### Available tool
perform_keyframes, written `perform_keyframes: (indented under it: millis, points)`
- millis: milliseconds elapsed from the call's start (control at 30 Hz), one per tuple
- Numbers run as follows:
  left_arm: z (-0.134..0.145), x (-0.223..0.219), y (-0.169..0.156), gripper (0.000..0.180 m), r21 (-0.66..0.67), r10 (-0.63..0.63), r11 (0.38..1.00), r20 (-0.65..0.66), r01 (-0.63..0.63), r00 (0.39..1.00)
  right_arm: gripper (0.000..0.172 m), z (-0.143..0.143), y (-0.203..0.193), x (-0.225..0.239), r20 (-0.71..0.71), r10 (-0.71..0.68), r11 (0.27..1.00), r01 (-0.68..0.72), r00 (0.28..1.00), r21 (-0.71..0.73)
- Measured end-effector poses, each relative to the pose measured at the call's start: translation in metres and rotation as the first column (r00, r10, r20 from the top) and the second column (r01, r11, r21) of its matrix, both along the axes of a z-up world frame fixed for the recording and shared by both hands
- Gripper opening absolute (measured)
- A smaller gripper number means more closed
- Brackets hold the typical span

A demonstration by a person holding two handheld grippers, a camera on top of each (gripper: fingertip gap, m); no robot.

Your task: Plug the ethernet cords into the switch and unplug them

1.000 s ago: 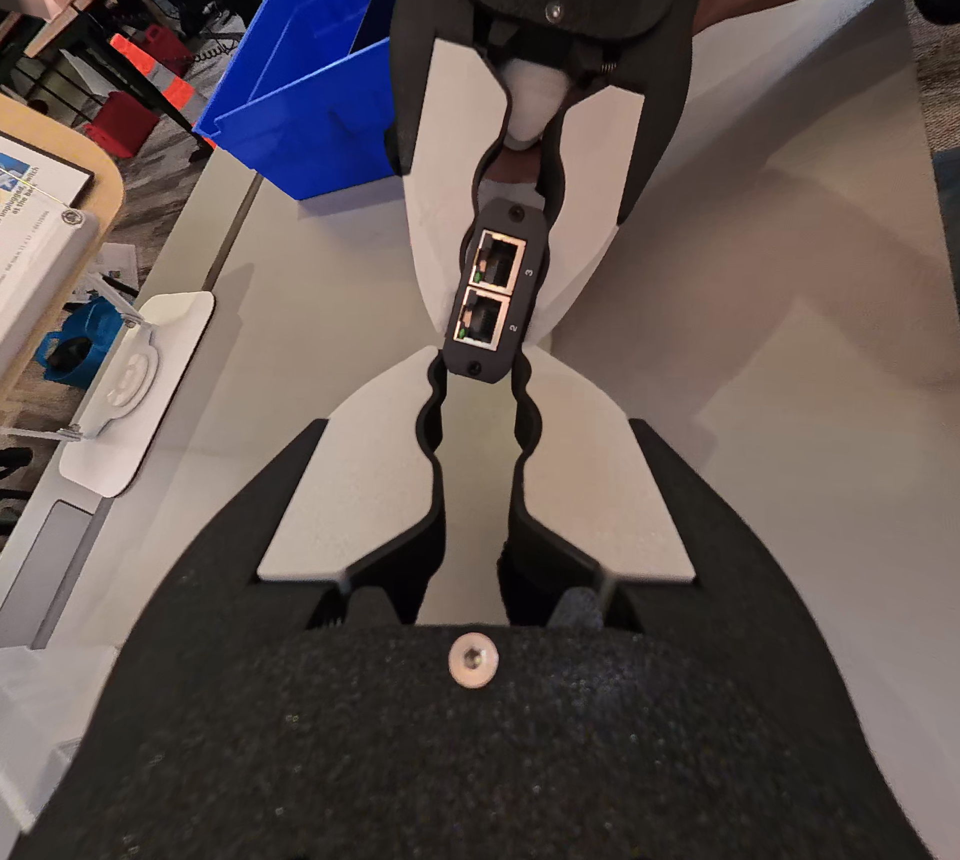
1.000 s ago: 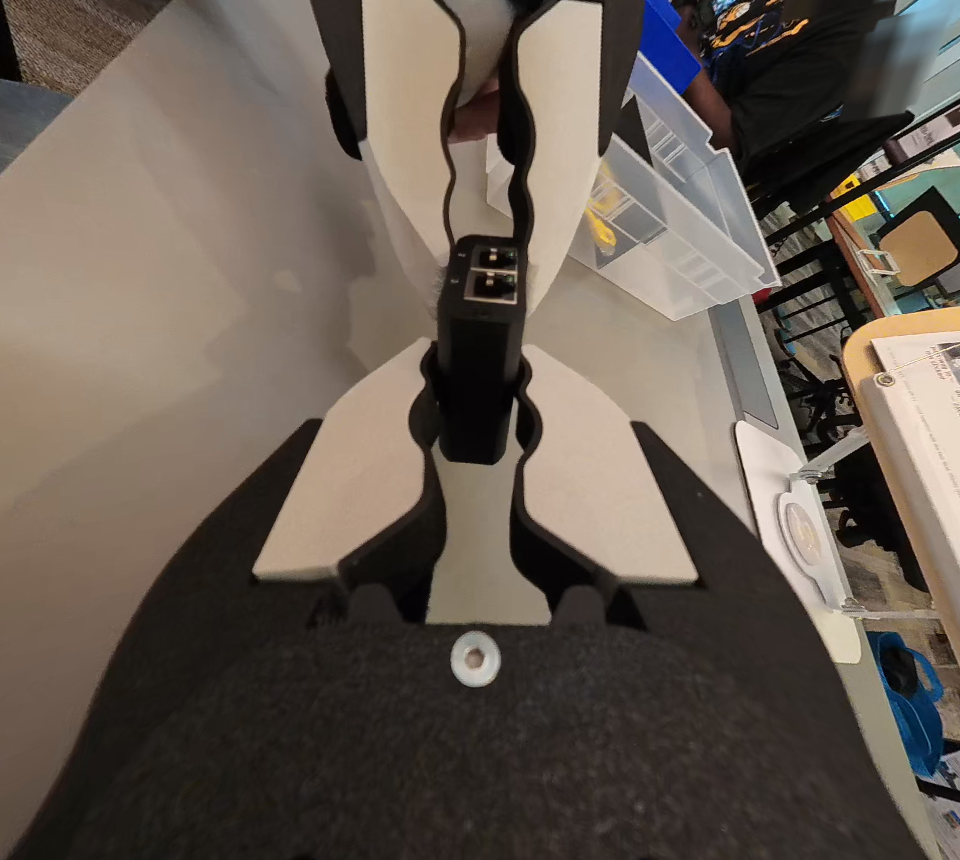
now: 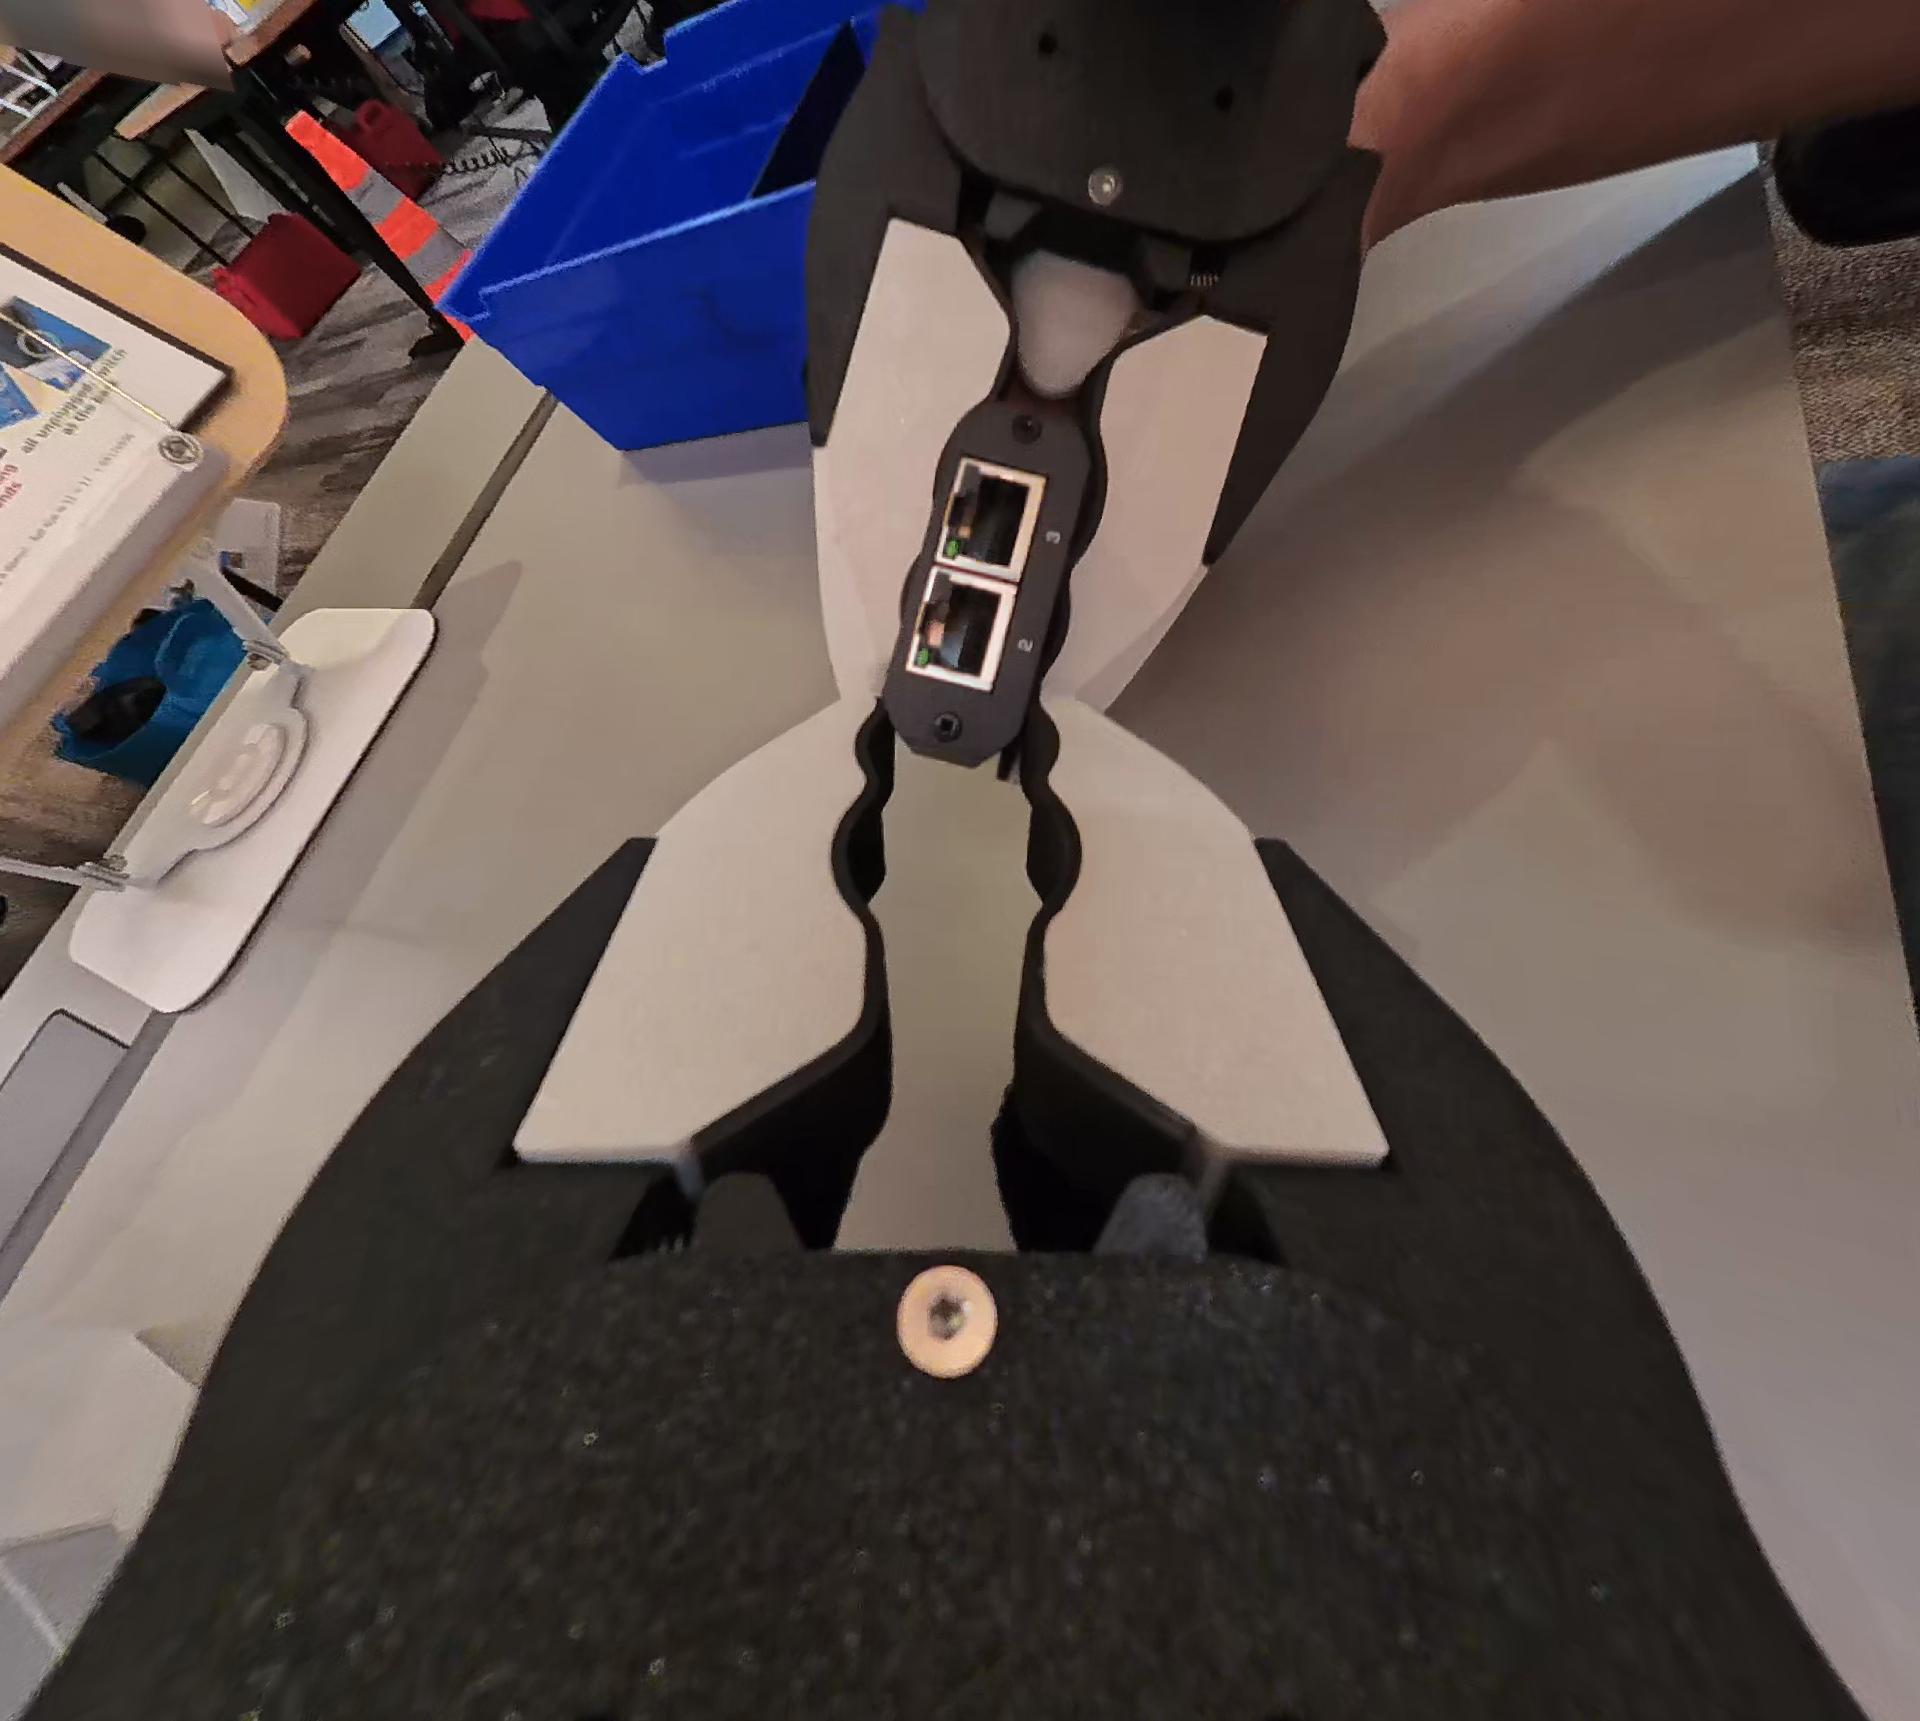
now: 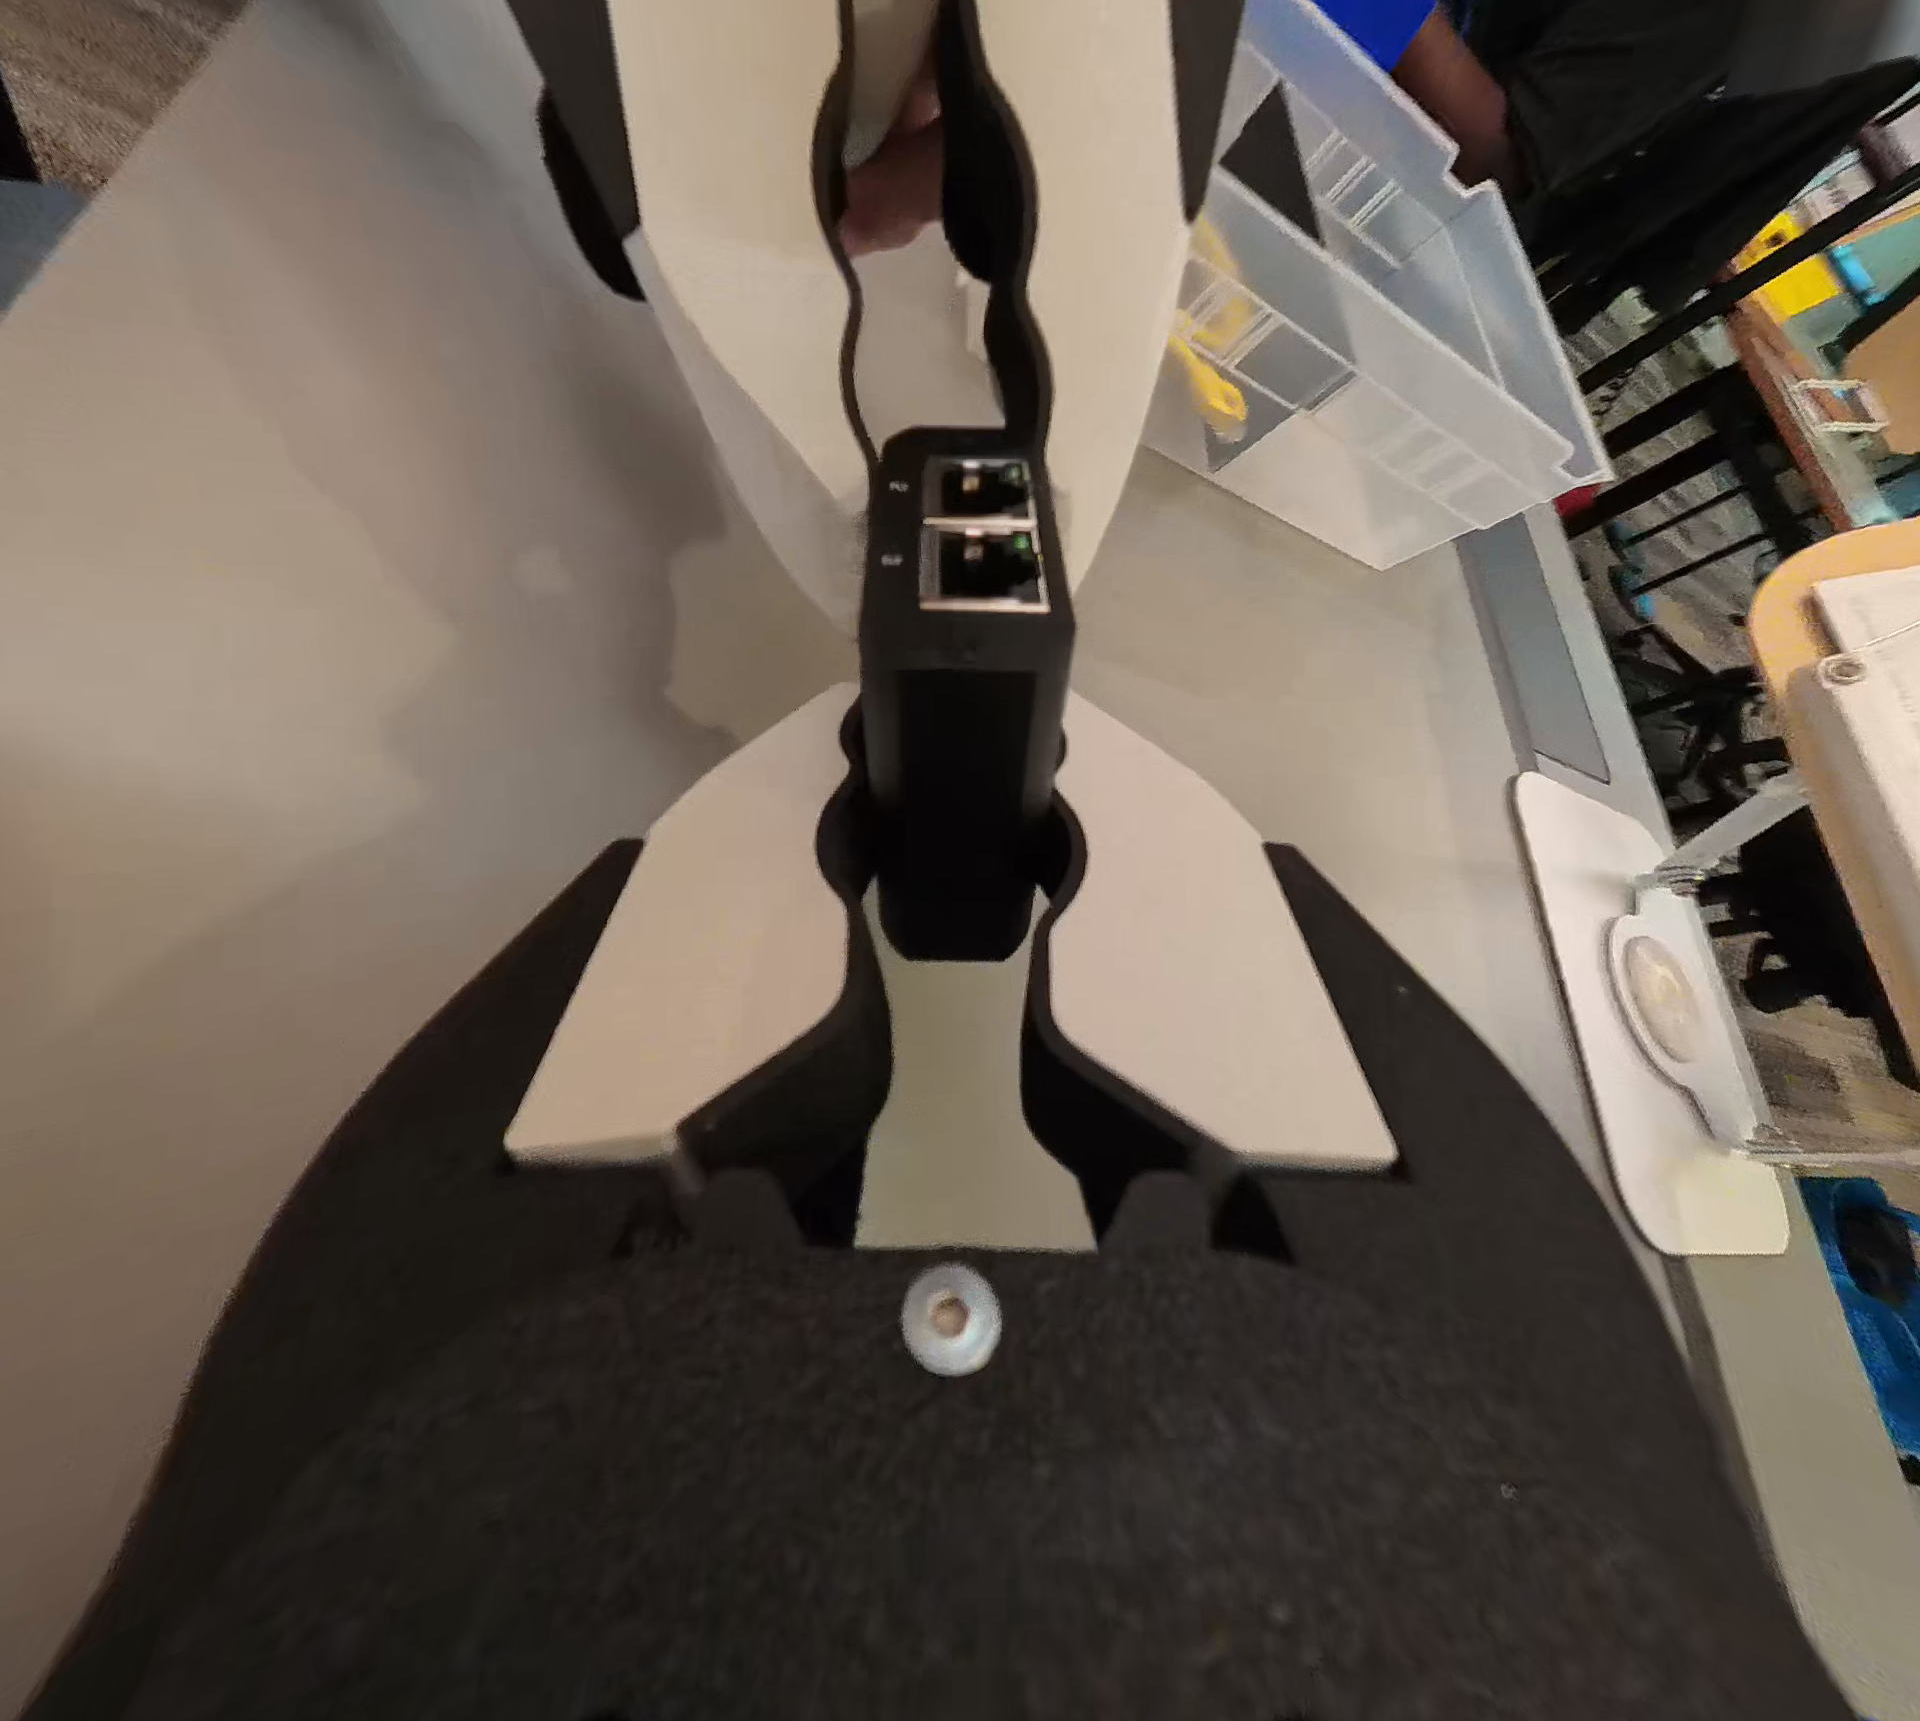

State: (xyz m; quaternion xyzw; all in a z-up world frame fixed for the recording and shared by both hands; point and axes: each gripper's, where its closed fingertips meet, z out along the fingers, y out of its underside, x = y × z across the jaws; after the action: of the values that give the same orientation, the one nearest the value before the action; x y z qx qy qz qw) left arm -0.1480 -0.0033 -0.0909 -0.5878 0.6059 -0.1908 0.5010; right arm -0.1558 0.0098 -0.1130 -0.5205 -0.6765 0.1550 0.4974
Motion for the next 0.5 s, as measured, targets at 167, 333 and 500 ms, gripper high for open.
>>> perform_keyframes:
  millis: [167, 333, 500]
  points:
    - [-0.0006, 0.007, -0.0053, 0.023, 0.035, -0.016, 0.999, -0.01, 0.016, 1.0, 0.03, -0.0006, -0.0001, -0.0039, 0.006, 0.016, 0.996, -0.017, 1.0, 0.086]
    - [0.0006, 0.0096, -0.0047, 0.023, 0.051, -0.009, 0.999, -0.006, 0.01, 1.0, 0.03, -0.0013, 0.0006, -0.0036, -0.01, 0.012, 0.996, -0.011, 1.0, 0.085]
    - [-0.003, 0.0078, 0.0013, 0.023, 0.076, 0.016, 0.997, -0.037, -0.013, 0.999, 0.026, -0.0001, 0.0037, -0.0009, 0.02, -0.004, 0.996, 0.003, 1.0, 0.085]
